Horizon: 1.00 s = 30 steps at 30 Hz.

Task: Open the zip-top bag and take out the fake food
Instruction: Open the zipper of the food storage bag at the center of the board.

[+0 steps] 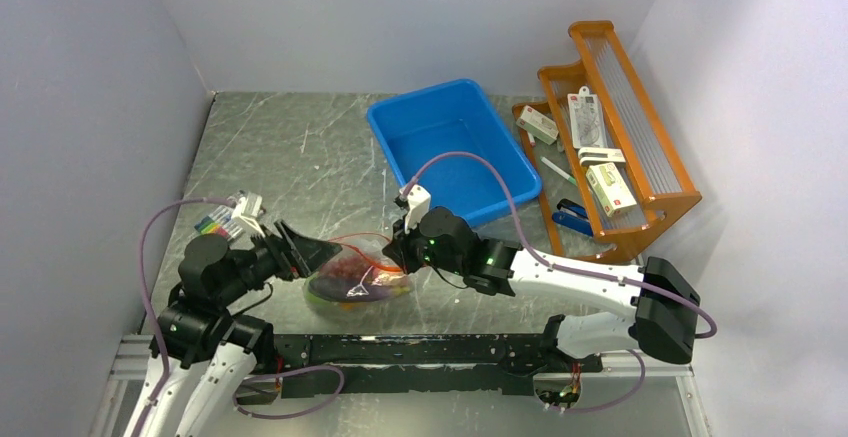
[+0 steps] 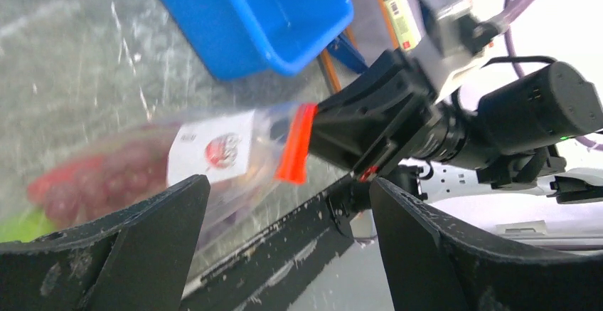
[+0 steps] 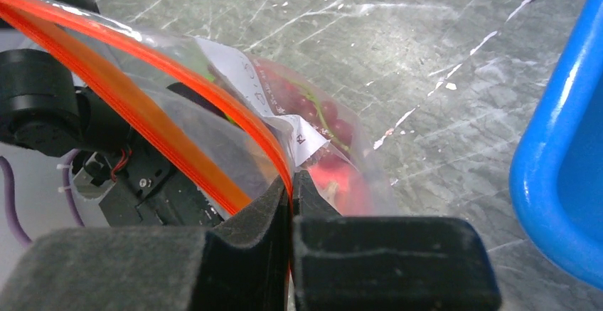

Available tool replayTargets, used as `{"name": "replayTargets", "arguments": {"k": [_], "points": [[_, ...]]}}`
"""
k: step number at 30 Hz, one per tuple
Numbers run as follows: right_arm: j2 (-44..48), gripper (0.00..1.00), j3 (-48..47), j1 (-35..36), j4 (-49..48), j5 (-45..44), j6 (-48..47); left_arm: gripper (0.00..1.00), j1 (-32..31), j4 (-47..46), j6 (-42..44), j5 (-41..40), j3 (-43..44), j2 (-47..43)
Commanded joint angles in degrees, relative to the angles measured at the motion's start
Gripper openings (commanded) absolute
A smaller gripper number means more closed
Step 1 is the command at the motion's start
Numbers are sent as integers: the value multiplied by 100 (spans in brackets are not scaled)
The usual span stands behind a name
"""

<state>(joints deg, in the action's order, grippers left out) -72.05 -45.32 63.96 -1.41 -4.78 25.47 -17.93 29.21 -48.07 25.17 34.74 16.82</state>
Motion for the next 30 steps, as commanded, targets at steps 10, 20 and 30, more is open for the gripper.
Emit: {"name": "replayTargets", "arguments": {"k": [10,20,30], "points": [[-382,0,-208,-98,-203,-287,-23,96,1082,1363,816,1397,649,817],[-525,0,-729,-805,-49,-86,56,96,1081,2505,1476,649,1839,1694],[-1142,0,-969,-1398,-127,720,748,89,1077,1048,789,1464,1414,1999]]}}
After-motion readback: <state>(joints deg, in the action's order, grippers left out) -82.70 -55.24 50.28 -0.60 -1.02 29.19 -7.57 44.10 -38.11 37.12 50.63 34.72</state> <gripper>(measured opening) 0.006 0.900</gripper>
